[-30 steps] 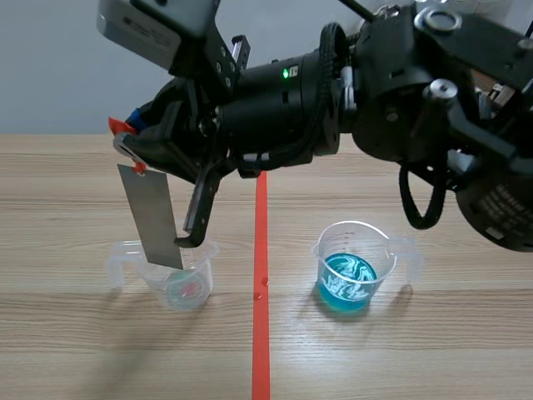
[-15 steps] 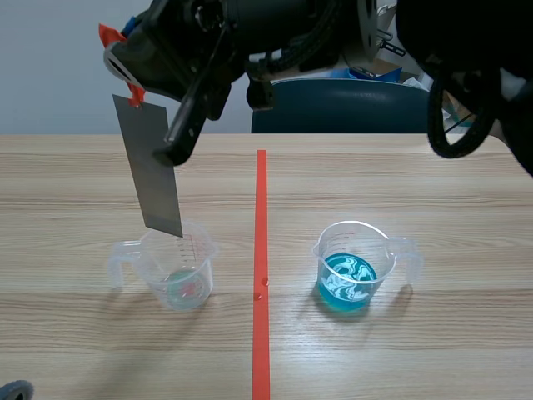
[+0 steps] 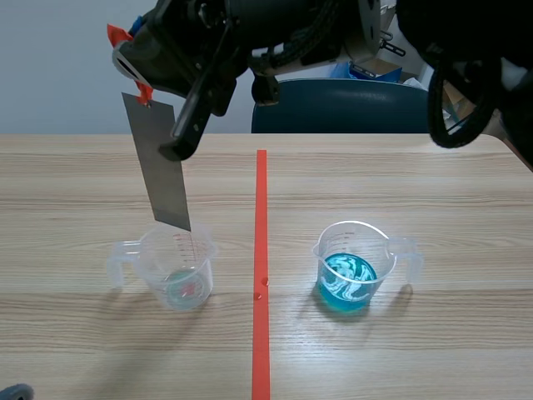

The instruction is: Do the redox reaction experiment

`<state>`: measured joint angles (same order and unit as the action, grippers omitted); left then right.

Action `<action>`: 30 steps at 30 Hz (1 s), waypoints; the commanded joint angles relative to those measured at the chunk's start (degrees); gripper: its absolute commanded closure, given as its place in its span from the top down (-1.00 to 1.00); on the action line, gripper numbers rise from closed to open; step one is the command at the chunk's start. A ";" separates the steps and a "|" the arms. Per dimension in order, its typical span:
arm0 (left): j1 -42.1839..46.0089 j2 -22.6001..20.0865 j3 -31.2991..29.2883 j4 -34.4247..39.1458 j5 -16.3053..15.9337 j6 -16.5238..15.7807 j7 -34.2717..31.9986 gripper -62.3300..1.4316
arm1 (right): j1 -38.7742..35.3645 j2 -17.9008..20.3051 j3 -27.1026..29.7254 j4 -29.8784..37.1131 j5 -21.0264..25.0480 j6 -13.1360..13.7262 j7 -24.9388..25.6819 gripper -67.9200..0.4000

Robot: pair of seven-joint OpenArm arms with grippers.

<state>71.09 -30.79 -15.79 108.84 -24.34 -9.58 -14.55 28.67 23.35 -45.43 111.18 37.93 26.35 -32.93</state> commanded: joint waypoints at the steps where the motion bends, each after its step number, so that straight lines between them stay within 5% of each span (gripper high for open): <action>1: 0.17 0.28 -0.09 0.96 -0.31 -0.20 0.13 1.00 | 0.85 -0.02 0.26 0.02 0.26 -0.24 0.70 -0.96; 30: 0.17 0.28 -0.09 0.96 -0.31 -0.20 1.51 1.00 | 0.83 -0.04 0.26 0.00 0.26 -0.22 1.29 -0.96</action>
<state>71.09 -30.79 -15.79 108.84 -24.34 -9.61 -12.23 28.67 23.35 -45.43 111.18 37.93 26.35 -32.86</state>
